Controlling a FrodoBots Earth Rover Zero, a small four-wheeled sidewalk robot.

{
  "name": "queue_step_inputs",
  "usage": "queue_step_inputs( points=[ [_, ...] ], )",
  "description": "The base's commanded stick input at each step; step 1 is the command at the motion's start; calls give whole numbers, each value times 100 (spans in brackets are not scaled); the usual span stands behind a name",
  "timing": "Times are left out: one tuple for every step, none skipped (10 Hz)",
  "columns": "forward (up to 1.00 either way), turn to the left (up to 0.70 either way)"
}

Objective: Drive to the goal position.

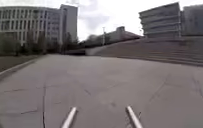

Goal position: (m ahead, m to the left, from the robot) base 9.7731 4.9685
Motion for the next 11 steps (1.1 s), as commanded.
queue_step_inputs(
  points=[
    [100, 0],
    [100, 0],
    [100, 0],
    [100, 0],
    [100, 0],
    [100, 0],
    [100, 0],
    [100, 0],
    [100, 0],
    [100, 0],
    [100, 0]
  ],
)
